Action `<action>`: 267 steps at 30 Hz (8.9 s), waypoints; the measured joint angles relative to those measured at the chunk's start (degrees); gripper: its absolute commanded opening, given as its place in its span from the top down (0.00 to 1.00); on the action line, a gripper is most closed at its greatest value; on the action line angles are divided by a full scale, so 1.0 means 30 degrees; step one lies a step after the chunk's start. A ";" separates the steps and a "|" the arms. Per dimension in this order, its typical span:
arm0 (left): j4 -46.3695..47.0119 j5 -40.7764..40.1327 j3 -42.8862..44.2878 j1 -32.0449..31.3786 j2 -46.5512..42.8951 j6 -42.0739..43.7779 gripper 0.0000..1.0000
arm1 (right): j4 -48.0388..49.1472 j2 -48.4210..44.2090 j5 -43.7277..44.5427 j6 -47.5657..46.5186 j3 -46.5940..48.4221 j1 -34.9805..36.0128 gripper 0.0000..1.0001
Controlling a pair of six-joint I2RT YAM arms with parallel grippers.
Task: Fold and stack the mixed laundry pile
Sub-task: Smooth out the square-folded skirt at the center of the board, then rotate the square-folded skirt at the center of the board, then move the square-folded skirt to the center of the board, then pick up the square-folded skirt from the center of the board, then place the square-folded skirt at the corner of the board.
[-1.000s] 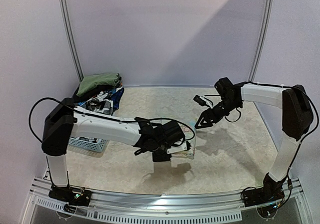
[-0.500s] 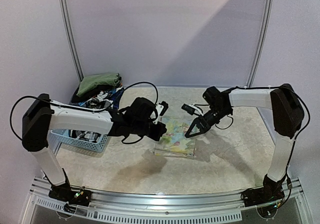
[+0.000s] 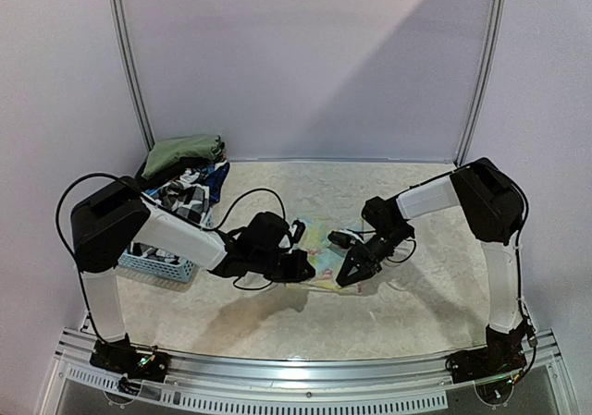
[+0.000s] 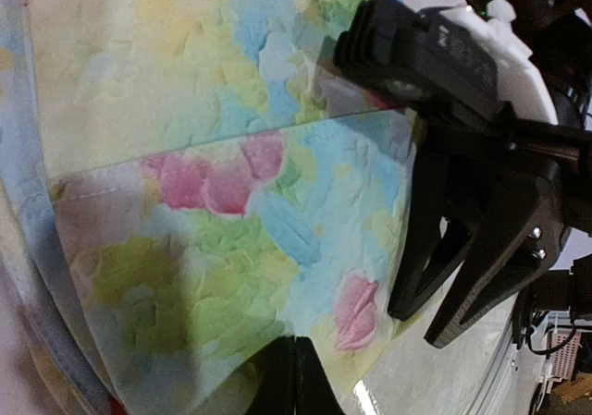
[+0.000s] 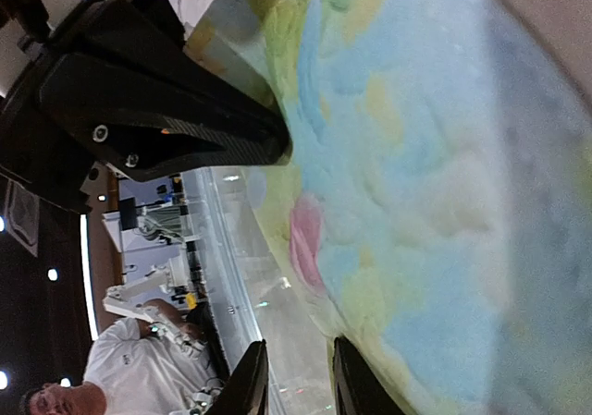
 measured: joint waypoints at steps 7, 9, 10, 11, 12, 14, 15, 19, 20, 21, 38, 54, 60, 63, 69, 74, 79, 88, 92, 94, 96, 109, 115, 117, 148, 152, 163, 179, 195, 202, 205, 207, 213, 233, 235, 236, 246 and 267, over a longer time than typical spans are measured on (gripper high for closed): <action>-0.0029 0.0138 0.0044 0.0131 0.0284 -0.0015 1.00 | -0.0794 0.0809 -0.0503 0.0648 0.0874 -0.0168 0.74; -0.0036 0.0160 0.0087 0.0168 0.0342 0.0000 1.00 | -0.1049 0.0809 -0.0379 0.0634 0.1188 -0.0364 0.74; -0.0036 0.0168 0.0095 0.0175 0.0342 0.0007 1.00 | -0.1122 0.0816 -0.0248 0.0612 0.1384 -0.0561 0.74; -0.0066 0.0197 0.0117 0.0189 0.0342 0.0015 1.00 | -0.1224 0.0838 -0.0131 0.0627 0.1639 -0.0780 0.74; -0.0073 0.0219 0.0124 0.0197 0.0342 0.0015 1.00 | -0.1297 0.0874 -0.0058 0.0619 0.1880 -0.0998 0.74; -0.0095 0.0248 0.0124 0.0219 0.0342 0.0044 1.00 | -0.1384 0.1071 0.0146 0.0641 0.2586 -0.1617 0.74; -0.0138 0.0291 0.0160 0.0219 0.0342 0.0087 1.00 | -0.1413 0.1231 0.0255 0.0648 0.2980 -0.1902 0.74; -0.0474 0.0372 0.0401 0.0240 0.0342 0.0255 1.00 | -0.1421 0.1887 0.0641 0.0743 0.4211 -0.2579 0.73; -0.0546 0.0386 0.0437 0.0248 0.0342 0.0299 1.00 | -0.1406 0.2011 0.0780 0.0852 0.4401 -0.2630 0.73; -0.0583 0.0393 0.0452 0.0255 0.0342 0.0321 1.00 | -0.1355 0.2135 0.0947 0.0976 0.4546 -0.2645 0.73; -0.1435 0.0255 0.0954 0.0255 0.0284 0.0838 0.85 | -0.1304 0.3679 0.3723 0.2754 0.9267 -0.4976 0.61; -0.3592 -0.8196 -0.1392 -0.3300 -0.7774 -0.1362 0.25 | -0.2164 0.3162 0.5355 -0.0874 1.6116 -0.5428 0.19; -0.3359 -1.2050 -0.4415 -0.4896 -0.8167 -0.5989 0.25 | -0.2747 0.5421 0.5967 -0.1311 1.7201 -0.4401 0.22; -0.2339 -1.3304 -0.4430 -0.6215 -0.8043 -0.8582 0.25 | -0.3242 0.6076 0.6594 -0.1610 1.6721 -0.3891 0.24; 0.3279 -1.4885 -0.5836 -0.7278 -0.4248 -1.5540 0.31 | -0.3453 0.6011 0.6739 -0.2004 1.4593 -0.3636 0.31; 1.2211 -1.6021 -0.5311 -0.7745 0.1377 -1.9402 0.00 | -0.2805 0.4787 0.6353 -0.2346 1.1978 -0.3789 0.38; 1.4316 -1.5650 -0.4940 -0.7482 0.1974 -2.0633 0.00 | -0.2040 0.2404 0.6091 -0.2011 0.7628 -0.3854 0.40; 0.3191 -1.1905 -0.1887 -0.3665 -0.0816 -1.7420 0.01 | -0.1290 -0.0911 0.5785 -0.0984 0.1967 -0.3854 0.37; -0.3162 -1.1016 0.1107 -0.1275 -0.1086 -1.3668 0.00 | -0.1355 -0.1384 0.6426 -0.0539 0.1698 -0.3971 0.31; -0.5938 -1.0637 0.2798 -0.0007 -0.1042 -1.1373 0.00 | -0.1421 -0.1559 0.6900 -0.0248 0.1698 -0.4109 0.20; -0.8204 -1.0360 0.4707 0.1195 -0.0736 -0.9216 0.00 | -0.1617 -0.1705 0.7104 -0.0051 0.1763 -0.4473 0.02; -1.5635 -1.3391 1.2808 0.3657 -0.2419 0.1173 0.00 | 0.0918 -0.9974 0.8590 -0.1056 -0.1676 -0.7679 0.01; -1.2524 -1.2458 0.4983 0.1865 -0.8721 0.0561 0.03 | 0.0488 -1.0826 0.2157 -0.2980 0.1275 -0.5880 0.16; -1.3325 -1.2728 0.6295 0.1064 -0.7919 0.0561 0.05 | 0.0284 -0.8823 0.2062 -0.3832 0.2586 -0.4575 0.26; -0.5158 -0.4619 0.0809 0.3096 -0.1690 -0.5515 0.03 | 0.1647 0.5661 0.4233 0.3912 1.2393 -0.1151 0.45; -0.4160 -0.3410 0.1923 0.3592 -0.0532 -0.4976 0.04 | 0.1246 0.5836 0.4000 0.3694 1.3121 -0.1260 0.38; -0.4867 -0.1100 0.4787 0.5100 0.1559 -0.4787 0.10 | -0.0138 -0.0969 0.5625 0.0415 0.9245 -0.2907 0.36; -0.5442 0.5748 0.8349 0.7584 0.4634 -0.3832 0.22 | 0.0430 0.1188 0.6273 -0.1231 0.5974 -0.2827 0.40; -0.9194 0.6681 1.1970 0.7570 0.6637 -0.1290 0.76 | 0.0393 0.1967 0.5442 -0.1173 0.6725 -0.2863 0.41; -1.3260 0.5865 1.4928 0.7562 0.7213 0.1180 1.00 | -0.0568 0.1421 0.5967 -0.2084 0.6579 -0.2951 0.40; -1.5730 0.4809 1.7500 0.7548 0.7577 0.2885 1.00 | -0.1362 0.0058 0.6484 -0.2703 0.5661 -0.3155 0.40; -1.7755 0.3825 2.0050 0.7570 0.8167 0.4291 1.00 | -0.1836 -0.1224 0.6659 -0.3024 0.4947 -0.3410 0.40; -2.3329 0.0000 2.7321 0.7621 1.0499 0.8539 1.00 | -0.2251 -0.4575 0.6936 -0.3723 0.3410 -0.3934 0.40; -2.6192 -1.2641 3.1591 0.8867 1.1067 1.7595 1.00 | -0.2135 -0.5173 0.6951 -0.3949 0.1399 -0.3927 0.40; -2.5624 -1.3085 3.1897 0.8867 1.1067 1.8229 1.00 | -0.2135 -0.5173 0.6951 -0.3949 0.1370 -0.3927 0.40; -2.5201 -1.3376 3.2057 0.8859 1.1067 1.8571 1.00 | -0.2127 -0.5166 0.6951 -0.3949 0.1370 -0.3927 0.40; -2.2105 -1.5883 3.2305 0.8852 1.1060 2.1566 1.00 | -0.2120 -0.4670 0.6943 -0.4080 0.1370 -0.3927 0.40; -2.1959 -1.6036 3.1627 0.8743 0.6433 2.2535 1.00 | -0.2127 -0.3774 0.6936 -0.4218 0.1370 -0.3927 0.40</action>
